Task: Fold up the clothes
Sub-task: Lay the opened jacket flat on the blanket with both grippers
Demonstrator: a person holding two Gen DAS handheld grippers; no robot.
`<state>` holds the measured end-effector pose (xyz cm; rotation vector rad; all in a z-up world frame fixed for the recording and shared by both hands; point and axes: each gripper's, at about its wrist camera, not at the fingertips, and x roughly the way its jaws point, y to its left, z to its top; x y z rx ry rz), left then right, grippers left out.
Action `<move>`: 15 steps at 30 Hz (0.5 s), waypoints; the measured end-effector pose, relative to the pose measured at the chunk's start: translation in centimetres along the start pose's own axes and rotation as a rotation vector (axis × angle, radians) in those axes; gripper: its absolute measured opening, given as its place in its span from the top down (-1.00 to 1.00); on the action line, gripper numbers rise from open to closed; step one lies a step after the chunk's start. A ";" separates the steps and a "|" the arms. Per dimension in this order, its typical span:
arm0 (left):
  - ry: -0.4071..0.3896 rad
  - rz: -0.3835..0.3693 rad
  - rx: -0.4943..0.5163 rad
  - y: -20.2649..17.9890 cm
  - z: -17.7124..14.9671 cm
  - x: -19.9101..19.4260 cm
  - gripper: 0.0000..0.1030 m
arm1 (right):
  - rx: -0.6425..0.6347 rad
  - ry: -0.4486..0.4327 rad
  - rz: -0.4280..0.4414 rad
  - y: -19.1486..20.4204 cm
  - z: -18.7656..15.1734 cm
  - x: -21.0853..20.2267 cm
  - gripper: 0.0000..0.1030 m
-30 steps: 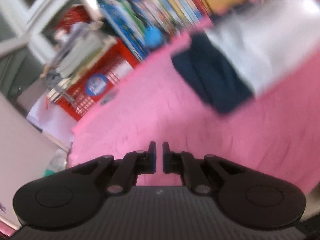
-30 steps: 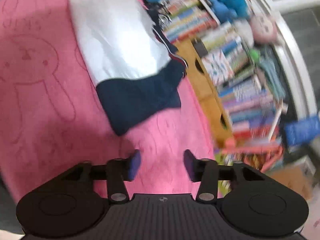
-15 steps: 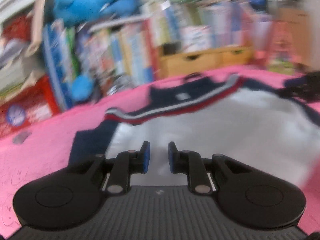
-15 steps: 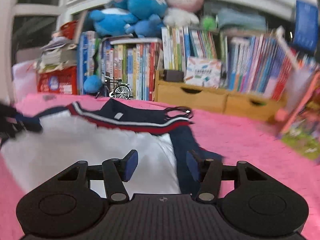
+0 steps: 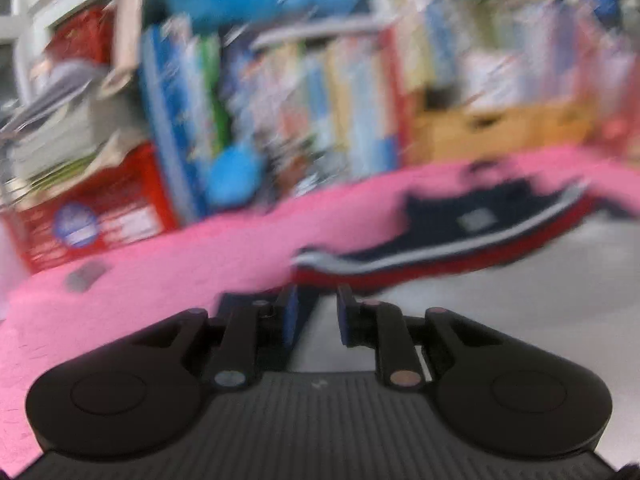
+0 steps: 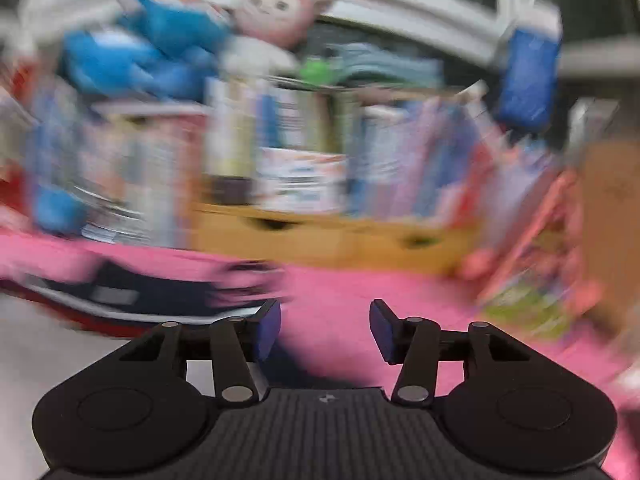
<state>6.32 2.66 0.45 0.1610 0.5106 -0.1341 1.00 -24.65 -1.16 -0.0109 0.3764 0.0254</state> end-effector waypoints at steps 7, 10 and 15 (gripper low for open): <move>0.134 -0.449 0.050 -5.7 -1.5 -3.2 0.45 | -0.065 0.170 0.366 6.7 -4.9 -5.5 0.13; 0.185 -0.419 0.128 -8.5 -2.1 -1.1 0.45 | -0.038 0.244 0.339 7.5 -6.4 -4.2 0.21; 0.215 -0.306 0.098 -8.7 0.3 5.6 0.42 | 0.029 0.299 0.297 7.2 -7.1 -2.7 0.29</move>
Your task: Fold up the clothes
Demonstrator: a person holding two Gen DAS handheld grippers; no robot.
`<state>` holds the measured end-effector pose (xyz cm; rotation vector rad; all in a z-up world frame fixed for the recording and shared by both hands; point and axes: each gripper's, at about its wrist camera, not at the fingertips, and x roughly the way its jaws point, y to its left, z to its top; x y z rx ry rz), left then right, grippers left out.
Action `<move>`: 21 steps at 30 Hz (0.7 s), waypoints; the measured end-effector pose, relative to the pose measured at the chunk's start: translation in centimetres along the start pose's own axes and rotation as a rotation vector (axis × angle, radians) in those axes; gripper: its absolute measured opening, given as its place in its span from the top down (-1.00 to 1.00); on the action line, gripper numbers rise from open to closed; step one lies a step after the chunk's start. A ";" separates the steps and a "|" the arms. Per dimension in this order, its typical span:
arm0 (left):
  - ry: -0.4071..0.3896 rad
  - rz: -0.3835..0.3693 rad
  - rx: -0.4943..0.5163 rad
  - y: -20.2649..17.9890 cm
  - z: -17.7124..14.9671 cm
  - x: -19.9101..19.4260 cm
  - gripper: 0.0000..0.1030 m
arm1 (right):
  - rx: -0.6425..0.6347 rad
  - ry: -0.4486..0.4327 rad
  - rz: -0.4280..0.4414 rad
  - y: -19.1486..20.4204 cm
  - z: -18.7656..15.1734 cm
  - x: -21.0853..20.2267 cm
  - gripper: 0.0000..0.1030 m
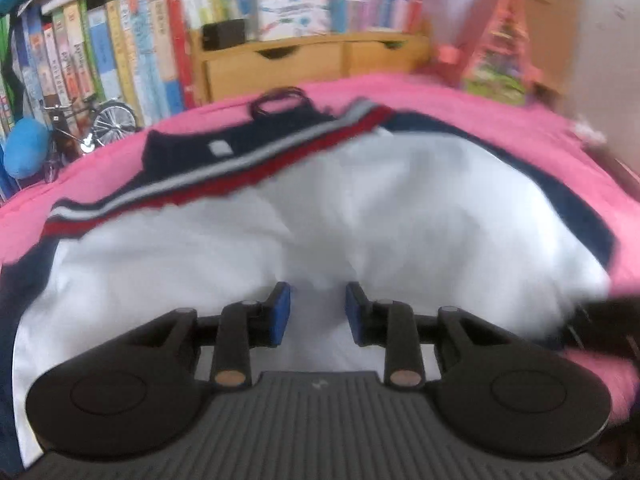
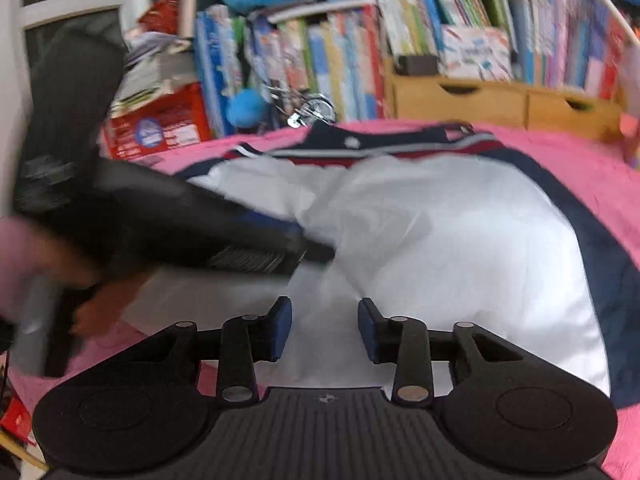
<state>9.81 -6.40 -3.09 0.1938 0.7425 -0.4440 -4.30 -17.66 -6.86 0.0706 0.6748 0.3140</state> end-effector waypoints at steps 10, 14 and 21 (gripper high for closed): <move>0.018 0.219 -0.088 3.0 6.0 5.2 0.42 | -0.039 -0.031 -0.044 0.9 -1.3 0.0 0.28; -0.018 0.163 -0.123 3.1 5.7 1.8 0.45 | -0.015 -0.040 -0.031 0.8 -1.0 -0.7 0.28; 0.046 -0.008 -0.031 -0.6 1.7 -4.5 0.45 | 0.045 -0.037 -0.082 2.5 -0.8 -1.0 0.74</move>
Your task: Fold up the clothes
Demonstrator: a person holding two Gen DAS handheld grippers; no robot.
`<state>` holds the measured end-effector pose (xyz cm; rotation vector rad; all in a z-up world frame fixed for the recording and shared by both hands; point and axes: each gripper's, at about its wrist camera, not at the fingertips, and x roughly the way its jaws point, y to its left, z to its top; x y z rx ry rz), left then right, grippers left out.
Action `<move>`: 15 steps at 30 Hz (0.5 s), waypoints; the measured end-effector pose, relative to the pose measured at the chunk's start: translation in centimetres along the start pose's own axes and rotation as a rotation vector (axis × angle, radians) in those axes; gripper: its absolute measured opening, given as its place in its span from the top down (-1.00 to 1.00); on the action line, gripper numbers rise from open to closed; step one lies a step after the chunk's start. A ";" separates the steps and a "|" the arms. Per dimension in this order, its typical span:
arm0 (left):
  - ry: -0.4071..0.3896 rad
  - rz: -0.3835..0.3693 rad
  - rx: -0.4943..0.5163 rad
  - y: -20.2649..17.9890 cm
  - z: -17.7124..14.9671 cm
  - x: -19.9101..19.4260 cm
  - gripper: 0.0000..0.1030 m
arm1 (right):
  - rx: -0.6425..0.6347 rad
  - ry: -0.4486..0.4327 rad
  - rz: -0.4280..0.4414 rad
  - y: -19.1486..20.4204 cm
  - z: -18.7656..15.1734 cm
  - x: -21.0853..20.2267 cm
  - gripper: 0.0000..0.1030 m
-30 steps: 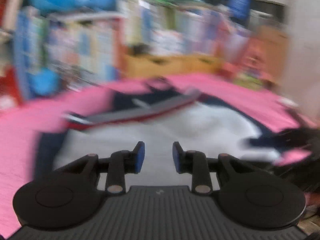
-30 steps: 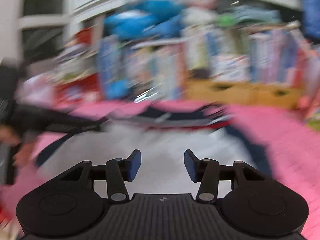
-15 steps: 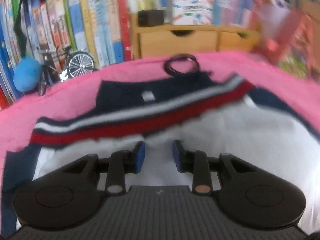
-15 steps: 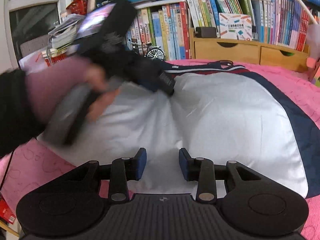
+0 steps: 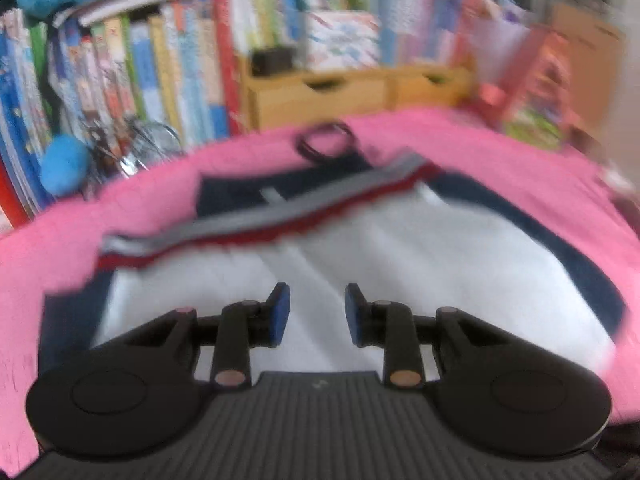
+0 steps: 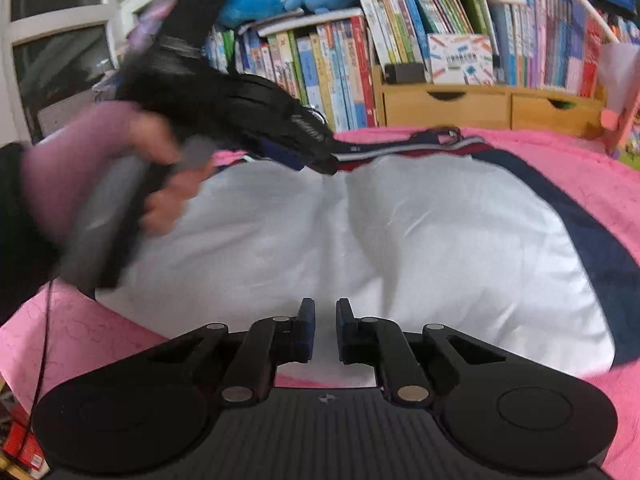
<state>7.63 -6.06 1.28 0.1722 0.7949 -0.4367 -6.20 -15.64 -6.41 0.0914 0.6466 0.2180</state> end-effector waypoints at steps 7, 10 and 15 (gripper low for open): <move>0.111 -0.021 0.021 -3.2 -3.3 0.8 0.43 | 0.047 -0.008 -0.096 1.6 -0.6 0.3 0.71; 0.083 0.027 0.005 -2.4 -2.0 2.6 0.48 | 0.082 0.004 -0.084 1.2 -0.5 0.7 0.71; 0.065 0.080 -0.084 0.5 1.4 6.2 0.48 | 0.064 -0.002 -0.080 1.1 -0.7 0.8 0.72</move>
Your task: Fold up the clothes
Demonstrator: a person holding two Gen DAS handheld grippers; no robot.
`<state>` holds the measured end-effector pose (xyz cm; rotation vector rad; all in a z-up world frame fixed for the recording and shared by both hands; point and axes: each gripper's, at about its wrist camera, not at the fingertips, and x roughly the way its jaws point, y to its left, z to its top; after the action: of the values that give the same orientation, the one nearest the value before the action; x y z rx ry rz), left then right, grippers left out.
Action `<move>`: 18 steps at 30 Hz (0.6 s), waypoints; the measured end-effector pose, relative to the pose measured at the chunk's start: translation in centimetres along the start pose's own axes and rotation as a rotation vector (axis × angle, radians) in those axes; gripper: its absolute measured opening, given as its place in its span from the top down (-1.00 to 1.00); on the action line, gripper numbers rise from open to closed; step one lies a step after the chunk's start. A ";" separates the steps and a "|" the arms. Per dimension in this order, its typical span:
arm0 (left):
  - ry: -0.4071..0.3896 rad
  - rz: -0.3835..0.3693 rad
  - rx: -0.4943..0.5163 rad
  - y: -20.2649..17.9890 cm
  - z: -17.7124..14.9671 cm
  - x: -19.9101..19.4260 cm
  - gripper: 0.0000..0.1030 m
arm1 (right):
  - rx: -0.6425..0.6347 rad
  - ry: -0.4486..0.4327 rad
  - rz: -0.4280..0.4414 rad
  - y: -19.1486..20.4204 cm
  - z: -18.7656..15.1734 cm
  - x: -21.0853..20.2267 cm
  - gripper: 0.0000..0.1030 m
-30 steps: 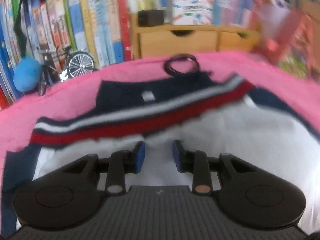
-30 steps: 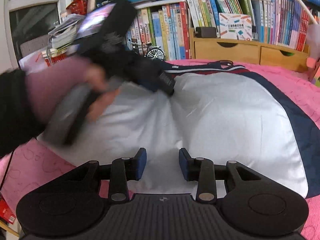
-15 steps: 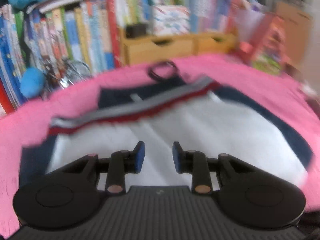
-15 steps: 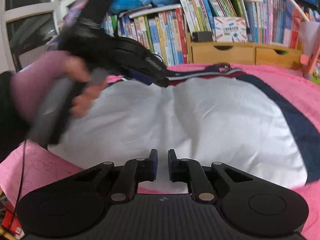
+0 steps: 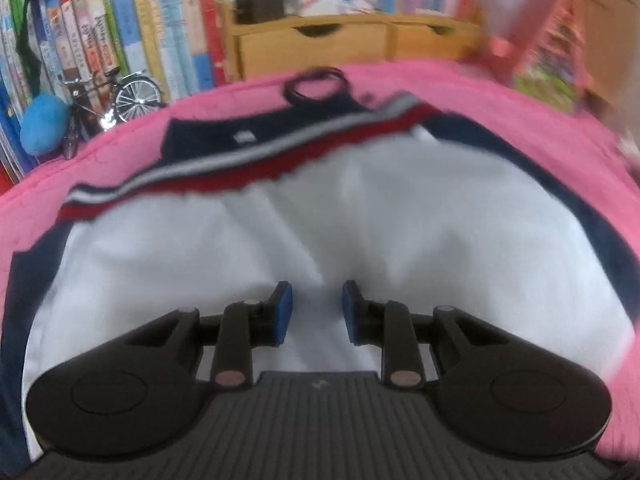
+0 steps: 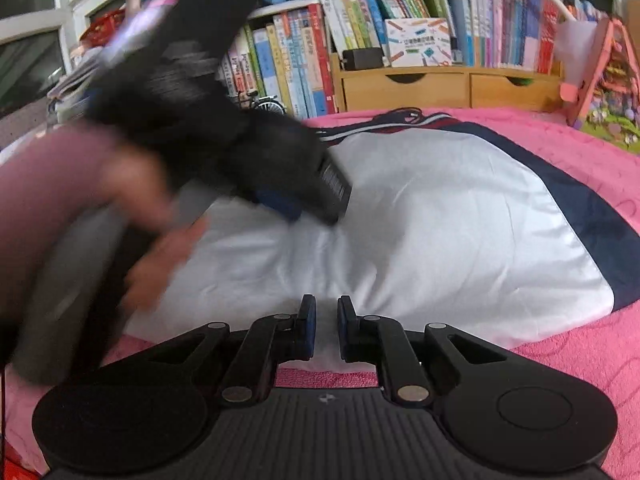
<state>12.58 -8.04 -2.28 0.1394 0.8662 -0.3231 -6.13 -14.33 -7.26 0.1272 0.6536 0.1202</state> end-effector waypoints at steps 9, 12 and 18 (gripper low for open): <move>-0.014 0.114 -0.004 0.4 4.4 3.9 0.49 | -0.031 -0.017 0.015 0.1 -0.3 -0.2 0.73; -0.028 0.118 0.001 0.4 4.0 3.9 0.49 | -0.038 -0.023 0.016 0.2 -0.3 -0.2 0.73; -0.041 0.128 0.004 0.1 3.9 4.0 0.49 | -0.045 -0.027 0.016 0.1 -0.3 -0.3 0.73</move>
<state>17.88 -9.82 -2.81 0.1906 0.8117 -0.2078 -6.54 -14.24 -7.31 0.0911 0.6228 0.1485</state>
